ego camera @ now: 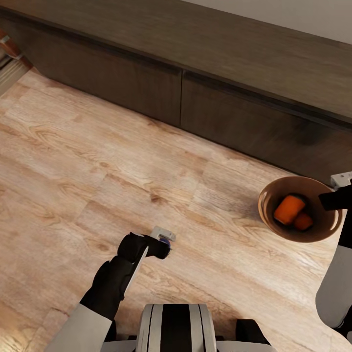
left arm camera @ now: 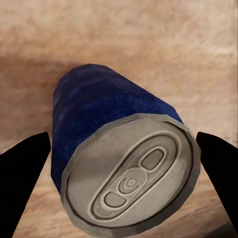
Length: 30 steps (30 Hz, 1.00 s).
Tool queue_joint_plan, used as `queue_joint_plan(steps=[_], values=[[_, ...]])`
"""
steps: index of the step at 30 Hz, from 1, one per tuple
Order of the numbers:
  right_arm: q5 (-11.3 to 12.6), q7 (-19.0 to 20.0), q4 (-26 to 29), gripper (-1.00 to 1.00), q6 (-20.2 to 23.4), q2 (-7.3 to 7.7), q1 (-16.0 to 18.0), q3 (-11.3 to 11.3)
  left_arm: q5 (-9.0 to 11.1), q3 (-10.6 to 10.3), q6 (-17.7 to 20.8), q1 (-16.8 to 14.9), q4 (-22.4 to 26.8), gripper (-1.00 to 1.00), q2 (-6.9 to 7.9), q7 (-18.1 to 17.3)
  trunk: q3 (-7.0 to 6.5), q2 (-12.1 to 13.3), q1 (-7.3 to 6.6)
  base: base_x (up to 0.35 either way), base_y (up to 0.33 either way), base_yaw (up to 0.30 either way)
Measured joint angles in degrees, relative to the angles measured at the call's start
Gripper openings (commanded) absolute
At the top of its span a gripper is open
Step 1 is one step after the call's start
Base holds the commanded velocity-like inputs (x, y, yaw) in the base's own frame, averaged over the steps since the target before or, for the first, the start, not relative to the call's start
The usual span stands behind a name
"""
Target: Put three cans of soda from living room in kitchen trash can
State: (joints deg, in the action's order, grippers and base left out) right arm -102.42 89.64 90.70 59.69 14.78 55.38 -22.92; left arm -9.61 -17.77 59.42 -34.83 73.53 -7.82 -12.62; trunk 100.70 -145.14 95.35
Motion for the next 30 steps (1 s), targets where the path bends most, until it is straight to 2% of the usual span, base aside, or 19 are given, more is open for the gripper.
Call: queue_joint_plan(steps=[9,28,30], values=[[0.0,0.0,0.0,-1.00,0.0,0.07,0.0,-0.1,0.3,-0.6,0.0,0.7,0.0,-1.00,-0.01,0.0,0.00,0.0,-0.01,0.000,0.000,0.000],[0.1,0.0,0.0,-1.00,0.0,-0.02,-0.1,-0.2,0.2,-0.7,0.5,0.7,-0.1,-1.00,-0.04,-0.1,-4.20,0.3,-0.50,0.000,0.000,0.000],[0.1,0.0,0.0,-1.00,0.0,-0.07,-1.4,-0.1,0.2,-0.7,0.5,0.7,0.0,-1.00,-0.01,-0.1,-4.64,0.3,-0.54,0.000,0.000,0.000]])
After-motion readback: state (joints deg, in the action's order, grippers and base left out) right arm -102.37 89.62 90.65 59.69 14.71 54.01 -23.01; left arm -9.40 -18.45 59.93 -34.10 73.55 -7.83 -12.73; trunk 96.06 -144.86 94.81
